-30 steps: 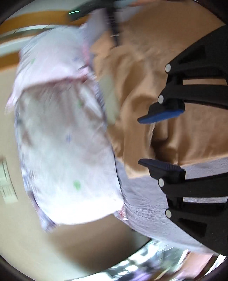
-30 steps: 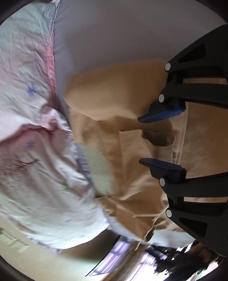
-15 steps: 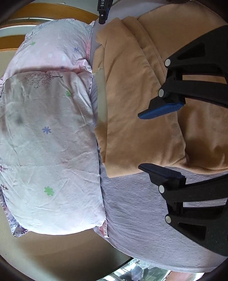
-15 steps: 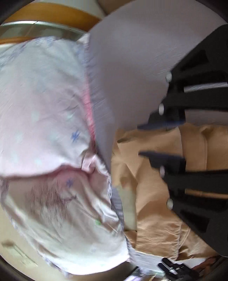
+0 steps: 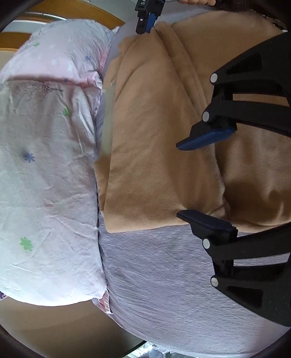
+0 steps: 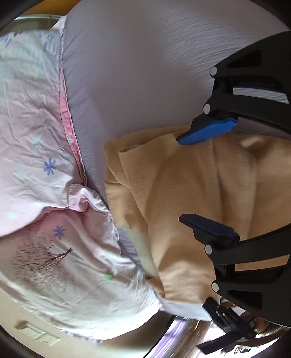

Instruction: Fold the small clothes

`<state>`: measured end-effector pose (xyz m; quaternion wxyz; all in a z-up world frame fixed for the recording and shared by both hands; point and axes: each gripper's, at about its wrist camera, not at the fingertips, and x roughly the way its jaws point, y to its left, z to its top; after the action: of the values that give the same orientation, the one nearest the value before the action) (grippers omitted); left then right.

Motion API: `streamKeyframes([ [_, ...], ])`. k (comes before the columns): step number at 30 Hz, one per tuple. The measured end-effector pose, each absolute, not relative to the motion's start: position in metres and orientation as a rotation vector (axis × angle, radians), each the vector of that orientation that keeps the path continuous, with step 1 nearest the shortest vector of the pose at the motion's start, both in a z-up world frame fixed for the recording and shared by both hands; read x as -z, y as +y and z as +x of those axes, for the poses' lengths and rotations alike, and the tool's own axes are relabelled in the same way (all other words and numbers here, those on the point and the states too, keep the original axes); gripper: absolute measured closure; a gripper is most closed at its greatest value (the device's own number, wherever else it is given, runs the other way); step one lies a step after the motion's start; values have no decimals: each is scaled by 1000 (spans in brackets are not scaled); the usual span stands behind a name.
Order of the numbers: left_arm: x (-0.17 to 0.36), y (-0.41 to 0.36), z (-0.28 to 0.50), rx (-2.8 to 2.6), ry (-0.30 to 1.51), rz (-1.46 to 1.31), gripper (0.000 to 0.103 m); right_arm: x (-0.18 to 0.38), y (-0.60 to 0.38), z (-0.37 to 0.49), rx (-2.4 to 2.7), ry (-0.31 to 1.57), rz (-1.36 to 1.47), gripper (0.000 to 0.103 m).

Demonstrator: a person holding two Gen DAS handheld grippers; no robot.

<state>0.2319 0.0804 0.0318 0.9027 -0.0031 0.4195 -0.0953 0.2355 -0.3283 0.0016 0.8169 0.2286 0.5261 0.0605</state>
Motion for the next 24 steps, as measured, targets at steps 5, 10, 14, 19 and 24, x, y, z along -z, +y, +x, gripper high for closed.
streamKeyframes([
  [5, -59, 118, 151, 423, 798, -130, 43, -61, -329, 156, -384, 968, 486, 18],
  [10, -56, 179, 48, 561, 764, -261, 40, -90, -339, 44, -566, 912, 426, 8],
  [14, -29, 215, -12, 552, 797, -350, 40, -80, -352, -23, -596, 1031, 415, 8],
  [19, 25, 224, -37, 554, 900, -434, 40, -30, -348, -39, -589, 1197, 449, 8],
  [24, 64, 190, -12, 557, 990, -420, 40, 13, -331, -23, -648, 1259, 503, 12],
])
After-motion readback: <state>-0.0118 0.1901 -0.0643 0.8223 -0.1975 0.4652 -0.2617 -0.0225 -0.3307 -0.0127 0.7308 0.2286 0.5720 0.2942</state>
